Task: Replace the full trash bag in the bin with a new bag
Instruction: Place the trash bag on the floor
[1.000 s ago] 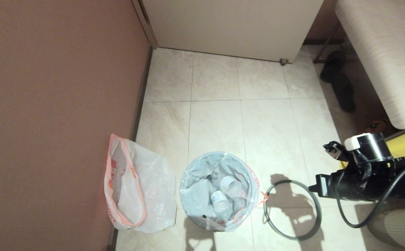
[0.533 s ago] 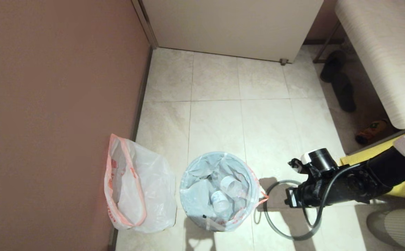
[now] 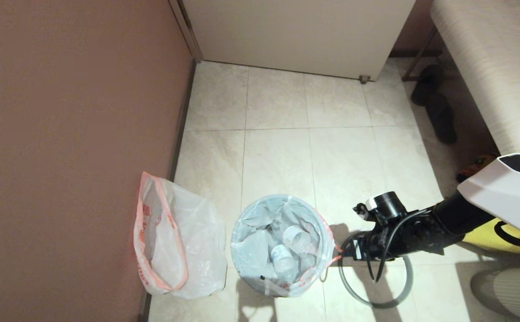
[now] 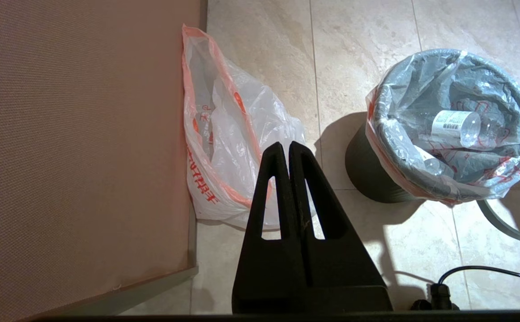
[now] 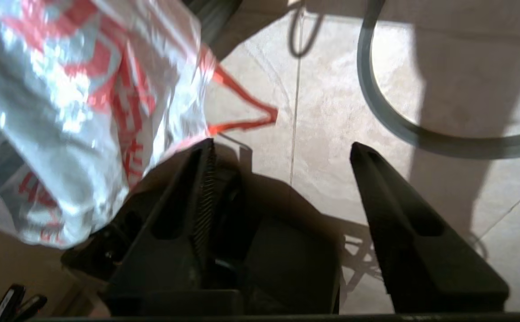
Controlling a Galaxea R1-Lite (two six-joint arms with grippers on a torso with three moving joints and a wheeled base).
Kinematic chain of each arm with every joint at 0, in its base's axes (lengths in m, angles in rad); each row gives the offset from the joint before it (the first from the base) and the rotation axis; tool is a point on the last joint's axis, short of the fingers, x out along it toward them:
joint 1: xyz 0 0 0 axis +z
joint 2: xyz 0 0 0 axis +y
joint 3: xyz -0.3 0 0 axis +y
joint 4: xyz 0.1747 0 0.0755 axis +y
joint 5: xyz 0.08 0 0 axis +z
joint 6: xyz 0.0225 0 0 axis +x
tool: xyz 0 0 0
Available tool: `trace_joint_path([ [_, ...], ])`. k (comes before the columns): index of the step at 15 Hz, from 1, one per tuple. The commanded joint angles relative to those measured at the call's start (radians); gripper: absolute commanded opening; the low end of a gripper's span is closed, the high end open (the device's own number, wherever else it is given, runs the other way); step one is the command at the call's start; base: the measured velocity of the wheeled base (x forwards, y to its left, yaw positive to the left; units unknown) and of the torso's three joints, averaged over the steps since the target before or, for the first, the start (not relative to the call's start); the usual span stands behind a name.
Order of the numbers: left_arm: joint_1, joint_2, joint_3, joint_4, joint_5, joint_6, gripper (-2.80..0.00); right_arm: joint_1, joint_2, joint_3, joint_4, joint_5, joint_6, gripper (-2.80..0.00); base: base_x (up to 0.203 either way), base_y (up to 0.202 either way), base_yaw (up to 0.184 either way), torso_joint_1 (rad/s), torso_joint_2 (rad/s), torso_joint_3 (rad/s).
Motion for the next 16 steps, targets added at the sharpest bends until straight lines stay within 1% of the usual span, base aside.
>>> trace_joint_path([
  [1, 0.0, 0.0, 0.0, 0.0, 0.0, -0.001, -2.8, 0.001, 0.049, -0.042, -0.001, -0.011, 0.004, 0.0, 0.0, 0.0, 0.0, 0.0, 0.0, 0.0],
  [5, 0.0, 0.0, 0.0, 0.0, 0.0, -0.001, -2.8, 0.007, 0.131, -0.116, -0.001, -0.048, 0.003, 0.0, 0.0, 0.0, 0.0, 0.0, 0.0, 0.0],
  [9, 0.0, 0.0, 0.0, 0.0, 0.0, -0.001, -2.8, 0.034, 0.181, -0.178, -0.006, -0.113, -0.005, 0.0, 0.0, 0.0, 0.0, 0.0, 0.0, 0.0],
  [11, 0.0, 0.0, 0.0, 0.0, 0.0, -0.001, -2.8, 0.036, 0.206, -0.231, -0.011, -0.116, -0.008, 0.0, 0.0, 0.0, 0.0, 0.0, 0.0, 0.0],
  [13, 0.0, 0.0, 0.0, 0.0, 0.0, -0.001, -2.8, 0.04, 0.232, -0.254, -0.011, -0.13, -0.019, 0.0, 0.0, 0.0, 0.0, 0.0, 0.0, 0.0],
  [14, 0.0, 0.0, 0.0, 0.0, 0.0, -0.001, -2.8, 0.043, 0.247, -0.264, -0.012, -0.167, -0.027, 0.0, 0.0, 0.0, 0.0, 0.0, 0.0, 0.0],
  [16, 0.0, 0.0, 0.0, 0.0, 0.0, -0.001, -2.8, 0.057, 0.304, -0.322, -0.009, -0.303, -0.063, 0.0, 0.0, 0.0, 0.0, 0.0, 0.0, 0.0],
])
